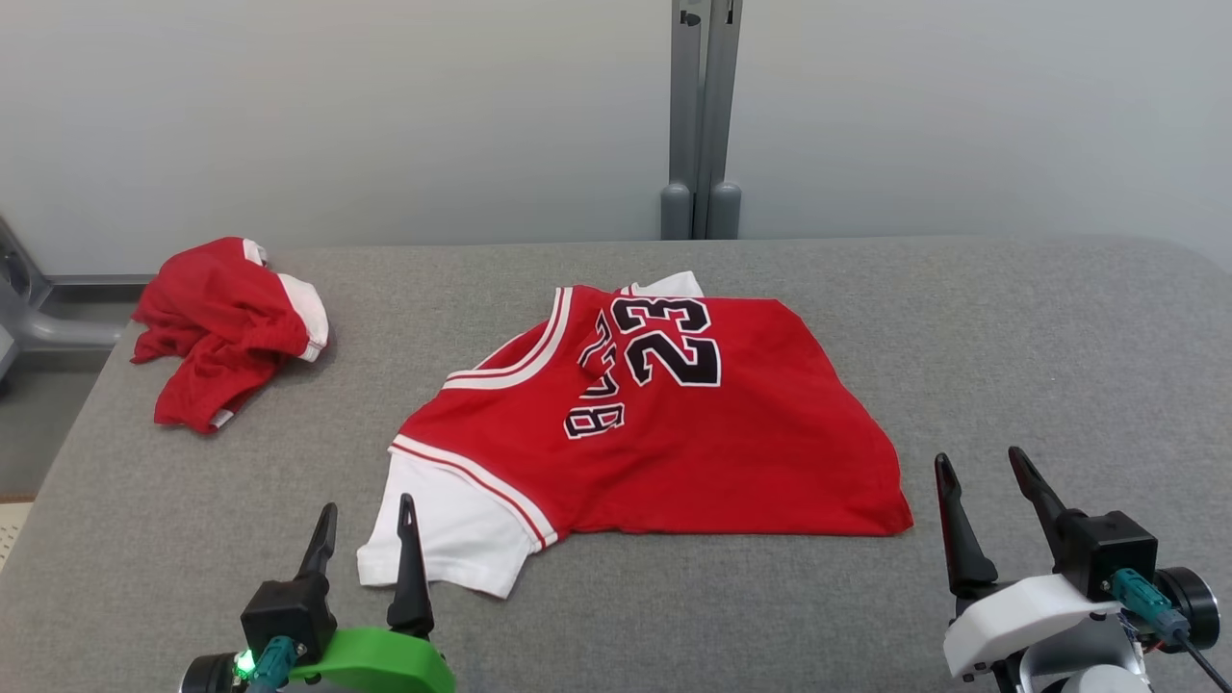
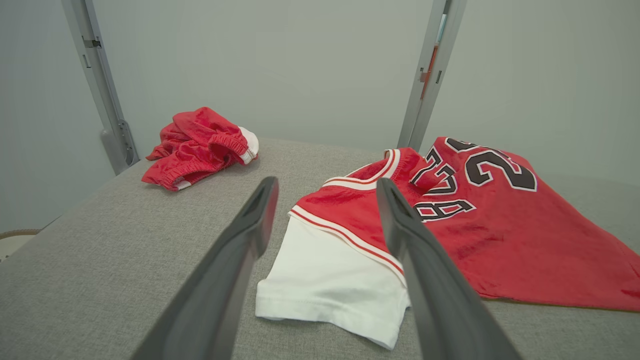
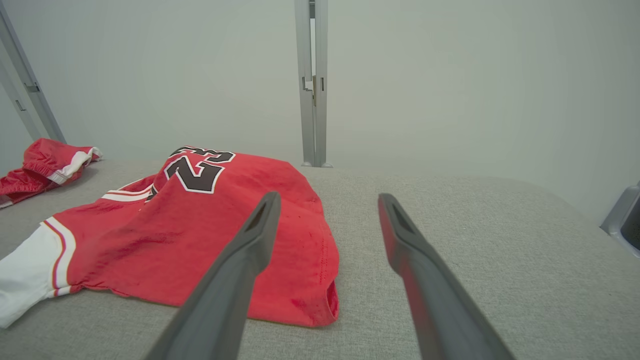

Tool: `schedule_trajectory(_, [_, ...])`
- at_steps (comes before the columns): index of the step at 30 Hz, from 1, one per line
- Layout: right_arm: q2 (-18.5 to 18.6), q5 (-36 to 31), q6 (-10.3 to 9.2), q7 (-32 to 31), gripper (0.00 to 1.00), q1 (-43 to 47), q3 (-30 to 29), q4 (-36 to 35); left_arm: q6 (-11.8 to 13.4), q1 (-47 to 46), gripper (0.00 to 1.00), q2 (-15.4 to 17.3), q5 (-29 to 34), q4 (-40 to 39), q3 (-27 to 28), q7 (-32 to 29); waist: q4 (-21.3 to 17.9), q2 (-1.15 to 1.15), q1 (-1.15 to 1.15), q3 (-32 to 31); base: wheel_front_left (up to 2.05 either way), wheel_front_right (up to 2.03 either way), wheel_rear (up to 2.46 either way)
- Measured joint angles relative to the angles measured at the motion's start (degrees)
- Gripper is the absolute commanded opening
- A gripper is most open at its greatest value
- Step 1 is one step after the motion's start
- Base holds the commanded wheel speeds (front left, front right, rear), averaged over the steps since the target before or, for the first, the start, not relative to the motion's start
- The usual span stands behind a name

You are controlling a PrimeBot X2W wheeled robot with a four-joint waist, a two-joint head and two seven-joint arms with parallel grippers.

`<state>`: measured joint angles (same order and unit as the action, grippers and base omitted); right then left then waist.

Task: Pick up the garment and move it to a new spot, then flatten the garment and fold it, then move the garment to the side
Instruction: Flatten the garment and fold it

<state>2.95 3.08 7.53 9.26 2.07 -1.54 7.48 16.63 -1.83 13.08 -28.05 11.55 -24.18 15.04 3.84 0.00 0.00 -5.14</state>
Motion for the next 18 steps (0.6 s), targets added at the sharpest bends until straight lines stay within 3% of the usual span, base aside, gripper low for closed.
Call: schedule_trajectory(18, [-0.1,1.2,0.0,0.5,1.0,0.0,-0.6,0.8,-2.1,0.0,1.0,-1.7,2.6,1.6,2.4,0.0,0.0,0.0,0.0,0.4,0.0,0.0,0.0])
